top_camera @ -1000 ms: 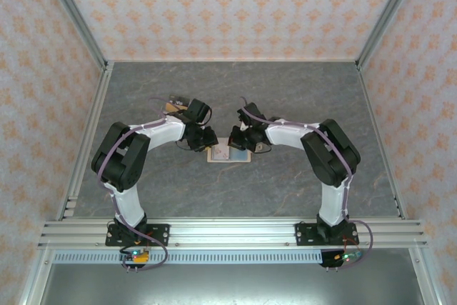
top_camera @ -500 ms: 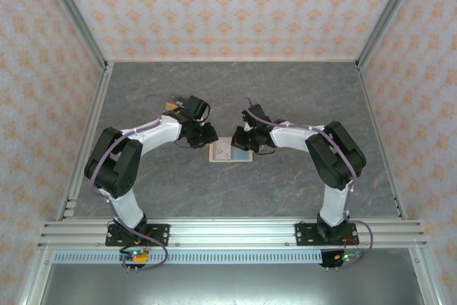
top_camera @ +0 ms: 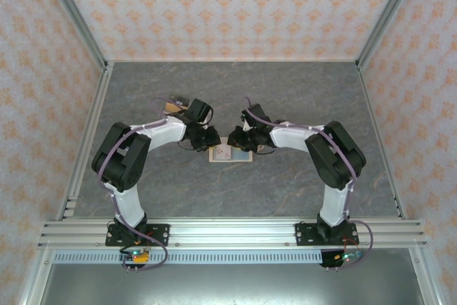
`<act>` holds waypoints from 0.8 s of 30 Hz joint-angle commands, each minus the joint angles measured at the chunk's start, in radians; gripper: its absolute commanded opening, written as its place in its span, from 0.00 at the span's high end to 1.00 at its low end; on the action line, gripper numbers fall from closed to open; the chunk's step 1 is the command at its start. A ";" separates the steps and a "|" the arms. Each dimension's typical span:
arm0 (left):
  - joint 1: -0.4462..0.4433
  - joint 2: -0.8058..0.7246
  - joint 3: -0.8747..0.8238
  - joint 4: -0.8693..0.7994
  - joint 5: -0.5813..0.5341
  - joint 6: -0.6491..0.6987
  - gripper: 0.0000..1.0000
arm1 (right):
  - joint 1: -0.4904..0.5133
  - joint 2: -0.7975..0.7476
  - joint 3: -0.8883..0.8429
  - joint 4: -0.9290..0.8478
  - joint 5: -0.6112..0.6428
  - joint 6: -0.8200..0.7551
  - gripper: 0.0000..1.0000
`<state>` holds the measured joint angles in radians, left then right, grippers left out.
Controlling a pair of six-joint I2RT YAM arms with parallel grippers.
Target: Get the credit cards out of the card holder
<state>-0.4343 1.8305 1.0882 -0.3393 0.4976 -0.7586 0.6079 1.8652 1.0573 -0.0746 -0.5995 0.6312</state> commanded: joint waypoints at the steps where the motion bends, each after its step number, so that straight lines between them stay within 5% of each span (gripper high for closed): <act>1: -0.005 0.016 -0.020 0.009 -0.036 0.009 0.83 | -0.003 0.027 0.027 -0.017 -0.013 0.004 0.75; 10: -0.004 0.030 -0.051 0.031 -0.034 -0.010 0.84 | -0.003 0.053 0.045 -0.033 -0.026 -0.005 0.76; 24: -0.003 0.009 -0.043 0.013 -0.034 -0.001 0.81 | -0.010 -0.003 -0.004 0.069 -0.043 0.010 1.00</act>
<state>-0.4313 1.8309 1.0630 -0.2867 0.4938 -0.7620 0.5926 1.9026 1.0691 -0.0566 -0.6357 0.6495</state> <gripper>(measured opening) 0.185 0.049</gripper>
